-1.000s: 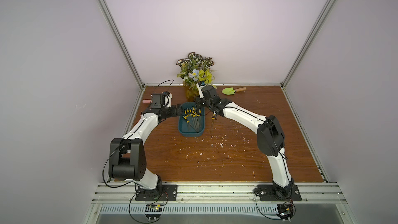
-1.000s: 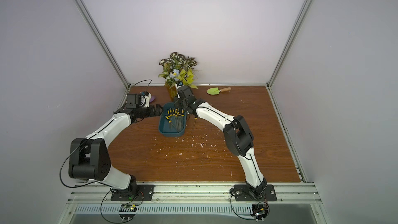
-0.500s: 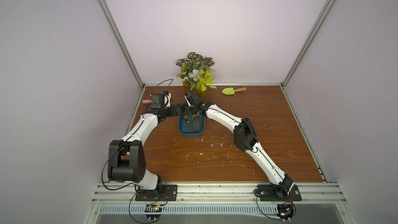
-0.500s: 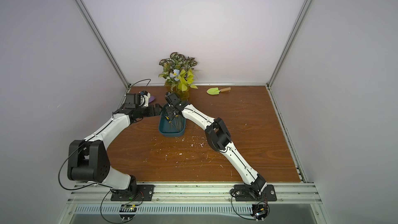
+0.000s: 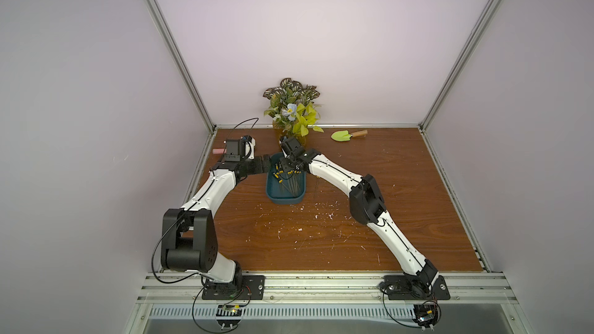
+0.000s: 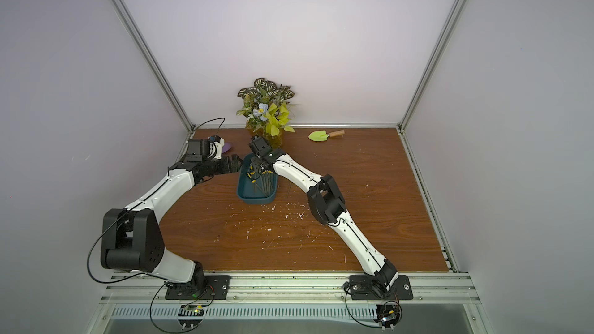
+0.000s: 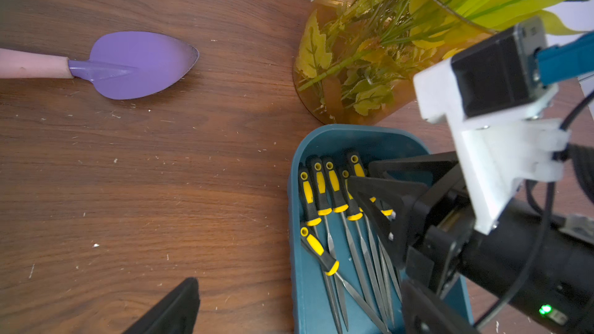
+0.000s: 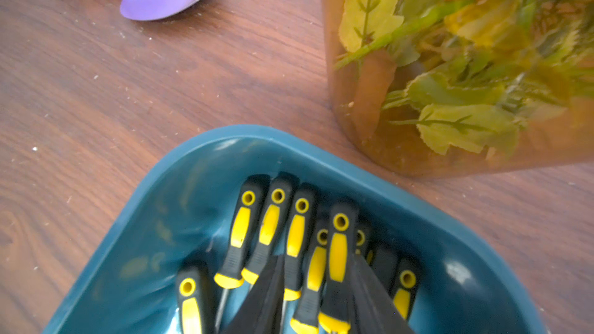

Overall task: Take the file tool out of the storage box
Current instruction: Pick up the file tool from the storage box.

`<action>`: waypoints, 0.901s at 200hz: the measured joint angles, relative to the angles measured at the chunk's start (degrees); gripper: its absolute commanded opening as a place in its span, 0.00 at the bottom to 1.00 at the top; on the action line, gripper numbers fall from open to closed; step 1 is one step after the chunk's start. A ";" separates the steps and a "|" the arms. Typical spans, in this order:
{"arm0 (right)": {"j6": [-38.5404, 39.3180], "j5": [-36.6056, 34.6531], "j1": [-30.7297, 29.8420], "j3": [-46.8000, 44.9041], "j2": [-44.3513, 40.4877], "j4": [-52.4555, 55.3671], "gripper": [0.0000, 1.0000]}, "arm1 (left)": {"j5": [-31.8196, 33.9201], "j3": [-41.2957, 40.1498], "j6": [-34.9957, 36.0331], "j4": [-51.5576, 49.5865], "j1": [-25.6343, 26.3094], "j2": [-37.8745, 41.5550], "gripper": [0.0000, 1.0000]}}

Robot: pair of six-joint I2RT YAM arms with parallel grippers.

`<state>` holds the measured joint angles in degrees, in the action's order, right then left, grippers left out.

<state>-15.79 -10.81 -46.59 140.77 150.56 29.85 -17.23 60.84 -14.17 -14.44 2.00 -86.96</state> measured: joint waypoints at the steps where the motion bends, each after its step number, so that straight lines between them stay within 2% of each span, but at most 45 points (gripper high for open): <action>1: -0.04 -0.02 0.02 0.00 0.00 0.00 0.37 | 0.00 0.00 0.02 0.00 0.00 -0.02 0.99; 31: -0.55 -0.50 0.24 0.00 0.46 -0.17 0.34 | 0.37 0.00 0.44 -0.04 0.00 -0.02 0.99; 57: -1.27 -0.48 0.50 0.00 1.90 -0.46 0.28 | 0.42 0.00 0.66 -0.07 0.00 -0.02 0.99; 109: -2.19 -0.70 0.55 0.00 2.47 -1.18 0.08 | 0.42 0.00 0.70 -0.17 0.00 -0.02 0.99; 154: -2.45 1.22 0.55 -0.07 2.29 -2.03 0.06 | 0.59 0.00 0.81 -0.22 0.00 -0.02 0.99; 180: -3.26 4.46 0.48 -4.57 -1.49 -4.46 0.06 | 0.63 0.00 0.90 -0.39 0.00 -0.02 0.99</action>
<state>-19.05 -6.35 -46.11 136.20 149.08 25.39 -16.60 60.84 -13.28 -14.83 2.00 -86.98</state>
